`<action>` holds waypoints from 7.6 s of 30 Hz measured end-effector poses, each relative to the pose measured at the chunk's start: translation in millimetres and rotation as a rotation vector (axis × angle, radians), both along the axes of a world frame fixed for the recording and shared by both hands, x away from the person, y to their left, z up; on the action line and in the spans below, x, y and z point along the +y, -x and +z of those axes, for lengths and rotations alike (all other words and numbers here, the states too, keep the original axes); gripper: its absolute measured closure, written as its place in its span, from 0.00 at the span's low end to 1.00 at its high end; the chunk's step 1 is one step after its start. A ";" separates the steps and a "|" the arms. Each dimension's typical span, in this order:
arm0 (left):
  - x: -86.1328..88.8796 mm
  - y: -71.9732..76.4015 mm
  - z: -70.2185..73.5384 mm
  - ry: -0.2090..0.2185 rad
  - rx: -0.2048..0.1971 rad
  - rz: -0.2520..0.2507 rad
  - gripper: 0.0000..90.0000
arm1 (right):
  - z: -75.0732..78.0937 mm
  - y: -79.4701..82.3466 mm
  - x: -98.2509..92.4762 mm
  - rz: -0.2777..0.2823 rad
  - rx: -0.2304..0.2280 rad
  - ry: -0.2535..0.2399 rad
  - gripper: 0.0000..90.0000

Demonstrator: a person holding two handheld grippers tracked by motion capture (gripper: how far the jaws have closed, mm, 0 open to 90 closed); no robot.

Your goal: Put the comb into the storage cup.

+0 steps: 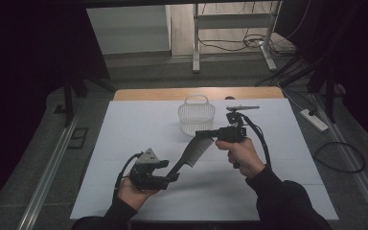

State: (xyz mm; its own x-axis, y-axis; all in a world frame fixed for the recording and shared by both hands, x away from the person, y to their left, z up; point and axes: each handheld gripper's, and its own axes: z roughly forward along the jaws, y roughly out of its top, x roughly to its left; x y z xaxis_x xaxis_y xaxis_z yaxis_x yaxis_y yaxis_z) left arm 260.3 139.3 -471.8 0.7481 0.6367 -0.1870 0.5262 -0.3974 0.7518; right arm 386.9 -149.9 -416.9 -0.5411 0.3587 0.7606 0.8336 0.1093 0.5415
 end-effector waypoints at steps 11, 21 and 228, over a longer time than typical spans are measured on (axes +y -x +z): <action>8.7 0.9 0.4 0.032 0.044 0.015 0.12 | 4.3 2.2 -2.6 -0.006 -0.026 0.002 0.94; 21.6 6.6 2.6 0.018 0.028 0.050 0.04 | 9.1 2.9 -8.2 -0.033 -0.059 0.010 0.93; 111.3 51.3 -5.8 0.045 0.059 0.262 0.01 | 4.0 -134.1 -24.8 -0.449 -0.225 0.344 0.87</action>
State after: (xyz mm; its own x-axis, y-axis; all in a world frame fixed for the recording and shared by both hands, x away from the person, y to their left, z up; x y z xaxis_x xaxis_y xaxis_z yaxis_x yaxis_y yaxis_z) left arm 209.0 250.6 -477.6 0.5458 0.7972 -0.2579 0.6502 -0.2088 0.7305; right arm 521.0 -174.6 -412.9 -0.4135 0.7942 0.4452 0.7082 -0.0266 0.7055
